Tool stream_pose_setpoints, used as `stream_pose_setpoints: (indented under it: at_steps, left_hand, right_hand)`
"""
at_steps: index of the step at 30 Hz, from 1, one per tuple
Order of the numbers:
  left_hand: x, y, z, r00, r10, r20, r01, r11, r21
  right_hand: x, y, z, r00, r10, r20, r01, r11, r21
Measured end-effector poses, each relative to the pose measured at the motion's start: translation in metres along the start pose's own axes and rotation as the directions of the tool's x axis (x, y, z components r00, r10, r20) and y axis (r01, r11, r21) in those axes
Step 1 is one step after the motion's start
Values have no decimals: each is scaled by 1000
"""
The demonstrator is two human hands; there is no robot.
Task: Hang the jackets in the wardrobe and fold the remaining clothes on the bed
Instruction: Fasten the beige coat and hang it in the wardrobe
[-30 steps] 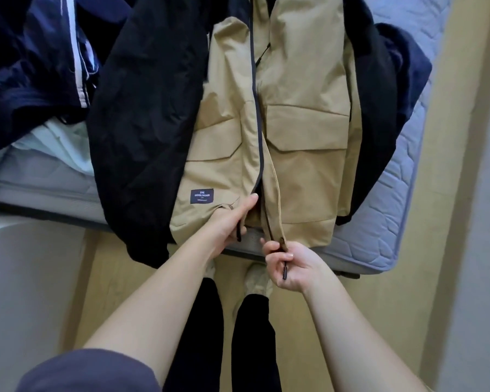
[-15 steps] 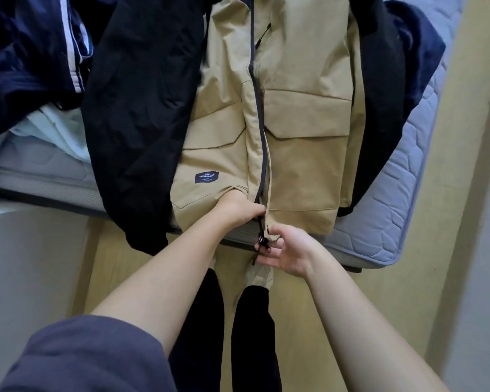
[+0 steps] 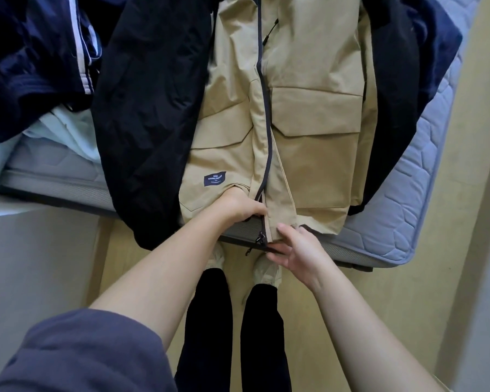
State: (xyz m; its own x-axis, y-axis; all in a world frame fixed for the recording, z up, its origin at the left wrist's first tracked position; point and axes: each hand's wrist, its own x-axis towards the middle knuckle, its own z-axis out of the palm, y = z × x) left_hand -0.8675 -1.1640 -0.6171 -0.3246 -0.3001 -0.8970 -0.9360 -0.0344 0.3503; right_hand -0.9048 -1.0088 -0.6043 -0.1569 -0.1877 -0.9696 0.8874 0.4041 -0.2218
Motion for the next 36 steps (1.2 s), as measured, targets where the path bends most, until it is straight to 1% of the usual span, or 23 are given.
stream_pose_setpoints:
  at_steps: [1, 3, 4, 5, 7, 9, 11, 13, 16, 19, 20, 21, 23, 24, 27, 29, 33, 34, 36]
  left_hand:
    - [-1, -2, -2, 1000, -3, 15, 4, 999, -45]
    - [-3, -7, -4, 999, -12, 42, 18, 991, -135]
    - [-4, -9, -6, 999, -15, 50, 23, 985, -170]
    - [-5, -11, -7, 998, -17, 60, 28, 980, -196]
    - [-7, -15, -11, 996, -21, 90, 42, 970, -241]
    - [-11, -19, -12, 995, -24, 94, 50, 958, -281]
    - [-16, -24, -11, 997, -1, 78, 31, 920, -390]
    - [-22, -30, -7, 989, 73, 129, 17, 810, -586]
    - [-32, -42, -5, 962, 176, 207, 60, 608, -792]
    - [-38, -50, -1, 949, 240, 205, 102, 379, -920]
    - [-40, -52, 0, 951, 241, 193, 104, 339, -935]
    - [-42, -52, 1, 955, 231, 188, 107, 322, -941]
    - [-44, -52, 1, 951, 215, 222, 144, 326, -934]
    - [-45, -51, 1, 942, 215, 256, 168, 359, -918]
    - [-48, -52, -3, 910, 229, 345, 192, 505, -841]
    - [-48, -54, -6, 892, 241, 382, 191, 564, -804]
    - [-51, -54, -15, 826, 370, 425, 139, 596, -791]
    - [-52, -53, -17, 824, 379, 421, 130, 597, -792]
    - [-53, -51, -19, 847, 374, 377, 97, 589, -802]
  right_hand:
    - [1, -1, -2, 999, 38, 3, -38, 994, 104]
    - [0, -3, -3, 992, 116, 47, -125, 948, 294]
    - [-1, -3, -3, 985, 150, 82, -169, 921, 351]
    - [-2, -4, -2, 977, 173, 126, -207, 910, 359]
    - [-5, -5, 1, 962, 186, 198, -235, 936, 263]
    - [-6, -6, 3, 965, 139, 223, -177, 970, 164]
    - [-4, -10, 4, 973, 50, 225, -81, 988, 130]
    - [-4, -15, 3, 973, -16, 231, -10, 994, 110]
    - [-2, -18, 0, 976, -11, 217, -12, 995, 102]
    - [-3, -19, -2, 977, -1, 212, -26, 992, 127]
    - [-4, -19, -3, 977, -7, 213, -23, 990, 140]
    - [-5, -20, -3, 976, -14, 215, -19, 988, 152]
    - [-7, -19, -3, 973, -28, 228, -15, 983, 183]
    - [-9, -18, -3, 972, -33, 233, -15, 980, 201]
    - [-13, -17, -1, 970, -40, 241, -12, 977, 212]
    - [-15, -17, -1, 970, -41, 241, -10, 978, 208]
    - [-18, -16, -3, 970, -52, 237, -2, 975, 221]
    - [-19, -16, -3, 970, -59, 237, 5, 976, 220]
    - [-21, -16, -4, 967, -70, 244, 17, 977, 211]
